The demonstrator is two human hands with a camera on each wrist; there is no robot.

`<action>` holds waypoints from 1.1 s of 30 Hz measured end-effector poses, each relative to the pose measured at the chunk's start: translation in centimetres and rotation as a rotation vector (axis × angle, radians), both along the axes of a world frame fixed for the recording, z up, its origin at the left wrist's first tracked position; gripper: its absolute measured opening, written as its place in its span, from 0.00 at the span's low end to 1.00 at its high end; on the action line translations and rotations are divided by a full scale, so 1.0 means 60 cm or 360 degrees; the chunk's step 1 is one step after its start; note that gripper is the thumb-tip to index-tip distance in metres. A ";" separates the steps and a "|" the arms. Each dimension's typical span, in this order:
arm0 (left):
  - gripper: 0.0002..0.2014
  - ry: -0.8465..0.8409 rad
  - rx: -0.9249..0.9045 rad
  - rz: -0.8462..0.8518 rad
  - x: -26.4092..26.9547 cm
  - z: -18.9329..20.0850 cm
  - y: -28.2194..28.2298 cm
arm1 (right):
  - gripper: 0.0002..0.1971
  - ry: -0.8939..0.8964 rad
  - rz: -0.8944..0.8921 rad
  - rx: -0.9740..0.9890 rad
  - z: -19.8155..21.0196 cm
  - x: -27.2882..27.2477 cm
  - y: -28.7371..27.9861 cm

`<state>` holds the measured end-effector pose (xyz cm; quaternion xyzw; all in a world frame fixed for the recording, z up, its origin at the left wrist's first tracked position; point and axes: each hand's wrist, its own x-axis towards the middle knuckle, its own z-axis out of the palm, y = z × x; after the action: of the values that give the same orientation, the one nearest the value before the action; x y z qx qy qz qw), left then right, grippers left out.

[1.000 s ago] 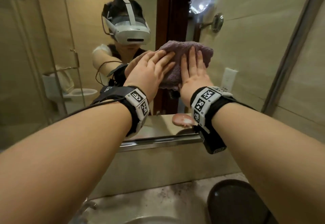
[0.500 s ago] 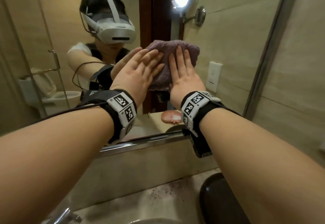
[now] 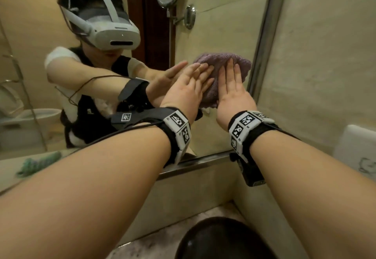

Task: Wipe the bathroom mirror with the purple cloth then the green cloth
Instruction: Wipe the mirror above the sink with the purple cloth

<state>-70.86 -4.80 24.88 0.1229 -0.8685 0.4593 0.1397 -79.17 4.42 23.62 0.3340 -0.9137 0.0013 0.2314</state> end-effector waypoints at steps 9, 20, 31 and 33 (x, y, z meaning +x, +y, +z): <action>0.36 0.0030 0.0009 0.0009 -0.105 -0.002 0.068 | 0.38 -0.0105 0.0049 -0.0186 -0.004 -0.091 0.047; 0.37 0.0012 -0.0044 0.0079 -0.075 0.000 0.049 | 0.43 -0.0170 0.0081 -0.0217 -0.005 -0.071 0.041; 0.35 -0.0045 -0.0049 0.0190 0.081 -0.025 -0.041 | 0.42 -0.0042 0.0293 -0.0100 -0.044 0.049 -0.046; 0.34 -0.0044 -0.0041 0.0209 0.123 -0.028 -0.067 | 0.41 -0.0001 0.0336 -0.0094 -0.050 0.085 -0.072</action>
<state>-63.49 -8.81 23.19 0.1713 -0.8544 0.4804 0.0989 -74.08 0.09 20.64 0.4214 -0.8731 0.0526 0.2394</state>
